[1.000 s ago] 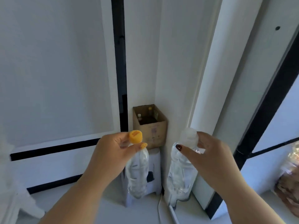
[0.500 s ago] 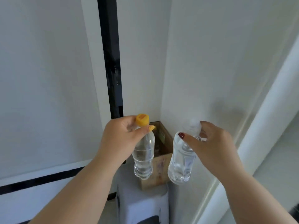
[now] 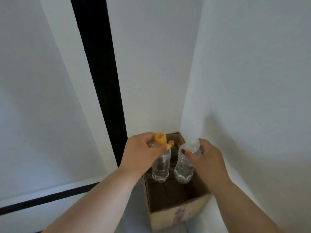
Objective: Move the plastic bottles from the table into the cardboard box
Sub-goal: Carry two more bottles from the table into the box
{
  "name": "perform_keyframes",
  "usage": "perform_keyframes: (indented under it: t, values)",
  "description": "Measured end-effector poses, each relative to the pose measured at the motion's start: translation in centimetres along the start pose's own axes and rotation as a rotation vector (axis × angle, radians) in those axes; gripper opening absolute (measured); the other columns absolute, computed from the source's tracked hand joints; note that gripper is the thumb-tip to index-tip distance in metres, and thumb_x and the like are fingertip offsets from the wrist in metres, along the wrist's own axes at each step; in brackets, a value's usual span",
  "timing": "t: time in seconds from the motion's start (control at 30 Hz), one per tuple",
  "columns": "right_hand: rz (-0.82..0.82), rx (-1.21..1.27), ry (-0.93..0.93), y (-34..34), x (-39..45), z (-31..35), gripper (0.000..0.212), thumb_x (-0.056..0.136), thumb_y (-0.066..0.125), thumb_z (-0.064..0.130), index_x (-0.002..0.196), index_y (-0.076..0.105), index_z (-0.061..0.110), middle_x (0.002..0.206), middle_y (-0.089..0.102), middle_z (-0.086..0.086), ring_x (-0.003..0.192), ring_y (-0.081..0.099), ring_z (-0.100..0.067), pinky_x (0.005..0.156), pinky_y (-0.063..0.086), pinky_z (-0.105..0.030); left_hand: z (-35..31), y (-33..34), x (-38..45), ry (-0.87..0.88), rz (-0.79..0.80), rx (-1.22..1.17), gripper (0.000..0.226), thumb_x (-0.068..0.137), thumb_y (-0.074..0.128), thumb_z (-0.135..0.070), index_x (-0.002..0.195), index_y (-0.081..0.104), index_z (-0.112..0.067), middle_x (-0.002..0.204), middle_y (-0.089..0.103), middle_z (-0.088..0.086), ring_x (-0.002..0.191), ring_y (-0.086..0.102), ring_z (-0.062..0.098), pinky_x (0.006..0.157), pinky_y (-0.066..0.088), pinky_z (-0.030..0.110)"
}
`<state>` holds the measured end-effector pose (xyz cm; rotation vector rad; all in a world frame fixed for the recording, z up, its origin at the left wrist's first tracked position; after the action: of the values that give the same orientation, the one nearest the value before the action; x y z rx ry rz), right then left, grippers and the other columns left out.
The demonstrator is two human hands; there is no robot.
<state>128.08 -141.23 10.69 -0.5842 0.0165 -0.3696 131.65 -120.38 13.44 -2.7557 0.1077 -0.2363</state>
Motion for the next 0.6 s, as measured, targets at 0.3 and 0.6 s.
perform_keyframes:
  t: [0.3,0.6]
  values:
    - [0.176,-0.171,0.13,9.1,6.6,-9.2,0.013,0.086,0.067,0.033,0.094,0.066,0.023,0.087,0.069,0.004,0.083,0.064,-0.017,0.07,0.053,-0.032,13.0,5.9,5.7,-0.215,0.161,0.35,0.014,0.075,0.079,-0.038,0.086,0.071,-0.032,0.081,0.072,-0.012,0.081,0.067,0.004,0.082,0.058,0.035]
    - [0.318,-0.323,0.22,13.1,8.6,-13.7,0.015,0.093,0.055,0.026,0.079,0.055,0.02,0.076,0.055,0.002,0.077,0.058,-0.026,0.061,0.038,-0.028,18.8,9.1,7.5,-0.112,0.297,0.978,0.017,0.08,0.058,-0.046,0.083,0.068,-0.033,0.081,0.071,-0.012,0.103,0.061,0.013,0.114,0.012,0.038]
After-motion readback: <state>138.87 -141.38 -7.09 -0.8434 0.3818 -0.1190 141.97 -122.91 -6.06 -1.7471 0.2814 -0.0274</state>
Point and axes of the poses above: each hand's wrist, its own x-axis towards the middle knuckle, its own y-axis out of the palm, z = x × y, the point moved 6 cm from there along x, towards the middle knuckle
